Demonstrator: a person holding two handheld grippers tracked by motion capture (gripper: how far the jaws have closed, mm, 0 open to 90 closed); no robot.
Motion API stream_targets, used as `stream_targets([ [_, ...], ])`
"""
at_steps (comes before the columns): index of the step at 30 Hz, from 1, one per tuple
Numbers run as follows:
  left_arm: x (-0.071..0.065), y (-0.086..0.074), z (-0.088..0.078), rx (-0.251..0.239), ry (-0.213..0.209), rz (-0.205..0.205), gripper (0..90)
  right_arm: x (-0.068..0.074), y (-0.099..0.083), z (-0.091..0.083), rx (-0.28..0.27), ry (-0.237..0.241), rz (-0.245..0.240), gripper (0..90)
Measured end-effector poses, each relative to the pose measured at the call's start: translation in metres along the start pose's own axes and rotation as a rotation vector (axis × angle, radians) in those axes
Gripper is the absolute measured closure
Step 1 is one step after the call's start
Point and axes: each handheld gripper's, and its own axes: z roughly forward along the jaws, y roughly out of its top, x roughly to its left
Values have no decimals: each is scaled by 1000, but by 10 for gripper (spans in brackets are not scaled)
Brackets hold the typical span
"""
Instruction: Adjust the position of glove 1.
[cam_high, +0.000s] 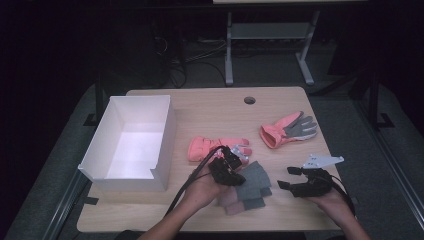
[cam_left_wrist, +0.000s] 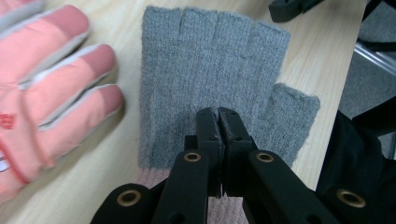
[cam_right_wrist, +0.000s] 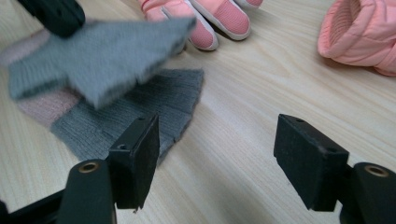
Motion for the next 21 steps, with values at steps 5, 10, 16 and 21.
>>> stream_targets([
  [5,-4,-2,11,4,-5,1,880,-1,-1,-2,-7,0,-2,312],
  [10,-7,-2,21,19,-14,5,878,-1,0,-1,-7,0,-6,312],
  [16,-4,-5,23,5,-17,23,753,-1,0,-1,-10,3,-3,311],
  [21,1,-9,17,-28,3,82,471,-1,1,0,-8,3,1,310],
])
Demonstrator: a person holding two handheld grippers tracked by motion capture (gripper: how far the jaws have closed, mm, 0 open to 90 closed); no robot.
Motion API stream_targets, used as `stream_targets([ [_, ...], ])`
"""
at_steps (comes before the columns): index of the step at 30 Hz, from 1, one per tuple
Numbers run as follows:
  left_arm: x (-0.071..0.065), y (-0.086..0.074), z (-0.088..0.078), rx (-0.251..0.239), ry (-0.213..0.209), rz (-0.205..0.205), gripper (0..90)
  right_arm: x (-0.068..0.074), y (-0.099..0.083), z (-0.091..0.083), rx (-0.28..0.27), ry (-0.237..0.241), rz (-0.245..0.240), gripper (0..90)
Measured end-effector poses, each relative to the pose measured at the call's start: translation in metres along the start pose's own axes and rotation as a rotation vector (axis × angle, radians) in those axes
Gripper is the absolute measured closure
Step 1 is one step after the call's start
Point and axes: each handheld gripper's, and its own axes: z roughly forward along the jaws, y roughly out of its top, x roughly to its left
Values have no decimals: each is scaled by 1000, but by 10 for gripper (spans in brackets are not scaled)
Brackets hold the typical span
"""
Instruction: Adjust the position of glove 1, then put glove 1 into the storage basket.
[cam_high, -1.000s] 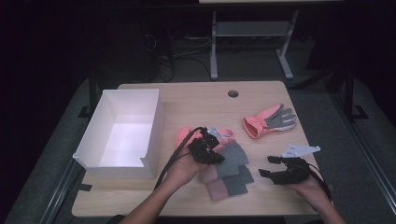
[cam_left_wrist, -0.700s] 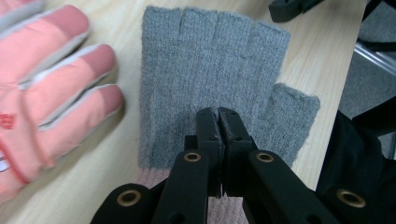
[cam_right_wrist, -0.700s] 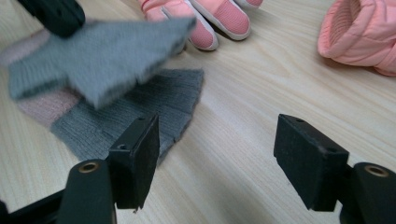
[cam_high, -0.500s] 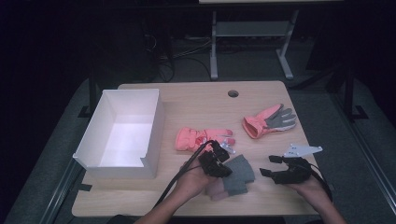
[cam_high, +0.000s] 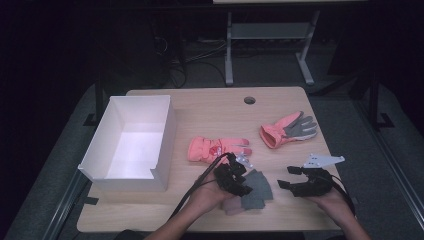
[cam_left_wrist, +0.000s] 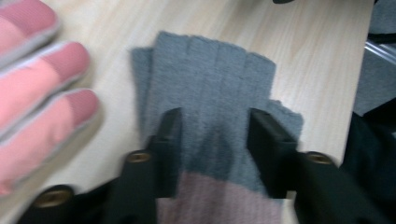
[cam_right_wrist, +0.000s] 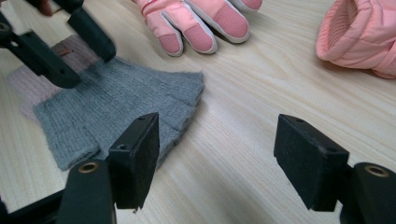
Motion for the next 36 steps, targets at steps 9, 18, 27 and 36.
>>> stream_targets([
  [9,8,-8,19,40,14,51,190,1,-2,-1,6,-6,-1,310],
  [18,12,-13,30,51,-28,6,178,3,-2,-2,4,2,-9,311],
  [27,10,-14,29,48,-39,14,264,3,-2,-3,-1,-1,-12,310],
  [36,13,-13,26,69,-96,0,493,3,-1,-2,-1,2,-13,311],
])
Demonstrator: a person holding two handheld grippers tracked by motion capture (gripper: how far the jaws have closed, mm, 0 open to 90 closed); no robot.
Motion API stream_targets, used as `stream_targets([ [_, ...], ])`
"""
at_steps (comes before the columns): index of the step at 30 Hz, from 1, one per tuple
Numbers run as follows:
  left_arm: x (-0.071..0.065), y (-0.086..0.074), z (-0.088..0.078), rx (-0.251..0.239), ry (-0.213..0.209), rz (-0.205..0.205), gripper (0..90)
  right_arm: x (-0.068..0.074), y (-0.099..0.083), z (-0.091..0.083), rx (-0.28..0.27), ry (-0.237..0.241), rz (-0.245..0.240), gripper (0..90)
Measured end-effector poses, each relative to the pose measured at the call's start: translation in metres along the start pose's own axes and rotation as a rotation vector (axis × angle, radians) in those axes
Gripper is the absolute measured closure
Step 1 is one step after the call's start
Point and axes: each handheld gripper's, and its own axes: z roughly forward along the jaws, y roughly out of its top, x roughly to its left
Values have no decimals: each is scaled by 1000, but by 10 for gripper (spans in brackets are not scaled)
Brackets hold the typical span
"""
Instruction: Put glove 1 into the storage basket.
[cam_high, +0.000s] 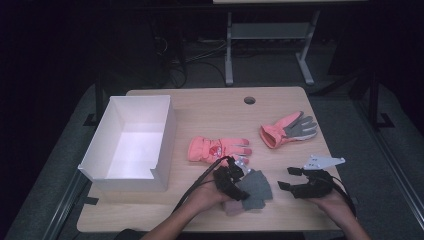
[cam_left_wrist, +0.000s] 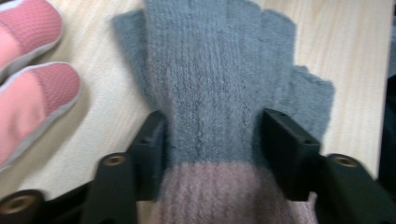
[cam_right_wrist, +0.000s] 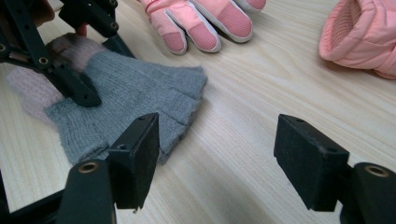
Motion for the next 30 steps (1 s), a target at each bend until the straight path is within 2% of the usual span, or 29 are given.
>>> stream_targets([
  [6,2,2,1,9,-46,-28,618,1,0,0,0,1,-4,311],
  [10,2,3,-1,10,-48,-29,658,0,0,-1,-1,0,-3,310],
  [18,2,4,-6,-11,-91,-56,672,0,0,-1,-4,-4,-2,293],
  [20,3,5,-9,-7,-96,-46,672,0,0,0,-5,-8,-5,286],
  [21,3,5,-10,-18,-100,-54,672,1,1,0,-3,-10,-3,284],
  [30,8,7,-34,-38,-88,-69,672,0,1,2,2,-12,2,273],
])
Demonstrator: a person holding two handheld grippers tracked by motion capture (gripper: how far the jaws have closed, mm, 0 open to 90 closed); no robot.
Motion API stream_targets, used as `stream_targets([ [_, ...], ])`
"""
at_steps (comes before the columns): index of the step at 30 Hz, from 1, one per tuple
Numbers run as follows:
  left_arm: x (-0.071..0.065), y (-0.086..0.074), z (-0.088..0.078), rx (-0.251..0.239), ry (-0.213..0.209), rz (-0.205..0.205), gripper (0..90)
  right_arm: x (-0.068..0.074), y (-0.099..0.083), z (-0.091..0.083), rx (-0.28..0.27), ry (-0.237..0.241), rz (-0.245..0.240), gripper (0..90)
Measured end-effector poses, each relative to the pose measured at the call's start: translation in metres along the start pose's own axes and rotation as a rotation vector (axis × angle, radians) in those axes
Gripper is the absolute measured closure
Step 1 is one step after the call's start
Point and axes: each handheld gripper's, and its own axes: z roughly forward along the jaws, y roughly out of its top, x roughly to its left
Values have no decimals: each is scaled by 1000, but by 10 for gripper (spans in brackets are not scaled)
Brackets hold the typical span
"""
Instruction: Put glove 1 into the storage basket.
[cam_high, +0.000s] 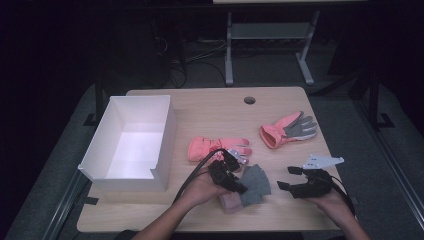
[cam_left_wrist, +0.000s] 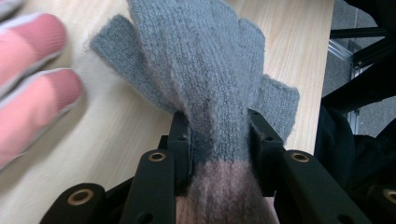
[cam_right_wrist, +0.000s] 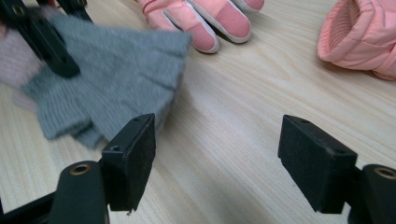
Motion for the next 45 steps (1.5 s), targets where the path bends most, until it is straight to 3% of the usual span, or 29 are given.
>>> stream_targets([
  [16,8,6,-76,-107,73,-46,671,-1,0,2,-5,-26,12,248],
  [29,16,8,-129,-149,120,-89,669,0,-1,5,0,-48,12,151],
  [38,26,4,-169,-182,177,-116,668,1,-2,9,-7,-60,14,135],
  [45,36,-6,-197,-211,223,-160,668,0,-3,10,-5,-81,13,135],
])
